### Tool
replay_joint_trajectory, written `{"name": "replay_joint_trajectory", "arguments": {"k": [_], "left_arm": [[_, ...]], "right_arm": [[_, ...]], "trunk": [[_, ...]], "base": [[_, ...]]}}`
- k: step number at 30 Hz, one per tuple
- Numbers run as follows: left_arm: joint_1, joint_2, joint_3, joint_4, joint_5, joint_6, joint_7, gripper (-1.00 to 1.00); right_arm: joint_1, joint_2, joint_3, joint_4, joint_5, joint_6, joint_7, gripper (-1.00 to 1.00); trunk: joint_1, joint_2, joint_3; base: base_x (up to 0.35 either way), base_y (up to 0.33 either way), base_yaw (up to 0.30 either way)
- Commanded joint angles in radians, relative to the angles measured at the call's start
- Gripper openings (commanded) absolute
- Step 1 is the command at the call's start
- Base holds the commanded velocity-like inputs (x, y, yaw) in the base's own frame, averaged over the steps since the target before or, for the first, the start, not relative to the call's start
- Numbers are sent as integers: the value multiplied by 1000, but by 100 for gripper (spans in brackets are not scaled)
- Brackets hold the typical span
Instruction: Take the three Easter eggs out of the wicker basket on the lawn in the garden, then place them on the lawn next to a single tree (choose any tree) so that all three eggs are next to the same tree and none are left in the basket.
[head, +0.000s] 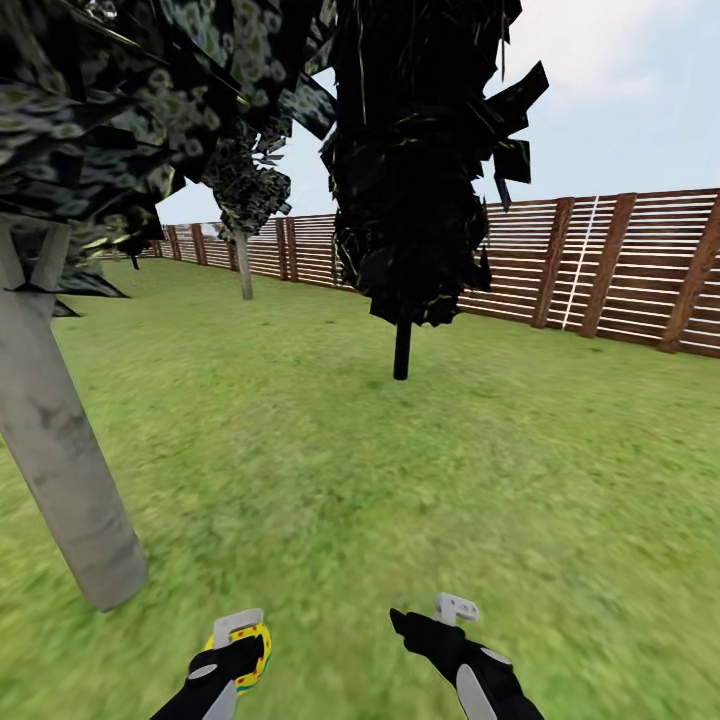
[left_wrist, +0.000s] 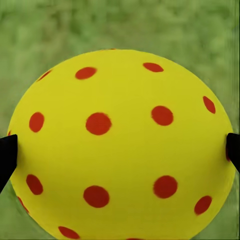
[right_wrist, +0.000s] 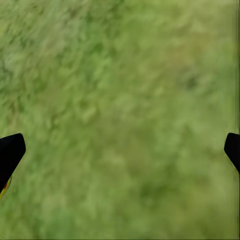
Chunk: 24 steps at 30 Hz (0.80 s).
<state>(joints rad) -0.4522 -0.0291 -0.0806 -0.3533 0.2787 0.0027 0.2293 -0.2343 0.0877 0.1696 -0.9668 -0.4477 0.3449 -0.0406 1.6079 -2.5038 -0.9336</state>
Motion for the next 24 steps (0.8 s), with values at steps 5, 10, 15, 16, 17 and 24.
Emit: {"name": "replay_joint_trajectory", "arguments": {"k": [5, 10, 15, 16, 17, 24], "left_arm": [[0, 1, -8, -1, 10, 0, 7, -100], [0, 1, -8, -1, 12, -2, 7, -100], [0, 1, -7, -1, 14, -3, 7, -100], [0, 1, -7, -1, 14, -3, 7, -100], [0, 1, -7, -1, 14, -3, 7, -100], [0, 2, -7, -1, 10, -29, 8, -100]], "right_arm": [[0, 0, 1, -1, -8, 3, -4, 100], [0, 0, 1, -1, -8, 3, -4, 100], [0, 0, 1, -1, -8, 3, -4, 100], [0, 0, 1, -1, -8, 3, -4, 100], [0, 0, 1, -1, -8, 3, -4, 100], [0, 0, 4, -1, -8, 3, -3, 100]], "trunk": [[0, 0, -1], [0, 0, -1], [2, -1, -13], [2, -1, -16], [2, -2, -20], [6, -3, -47]], "base": [[225, -87, 0], [37, -9, 0], [4, -1, 0], [0, 0, 0], [0, 0, 0], [0, 0, 0]]}}
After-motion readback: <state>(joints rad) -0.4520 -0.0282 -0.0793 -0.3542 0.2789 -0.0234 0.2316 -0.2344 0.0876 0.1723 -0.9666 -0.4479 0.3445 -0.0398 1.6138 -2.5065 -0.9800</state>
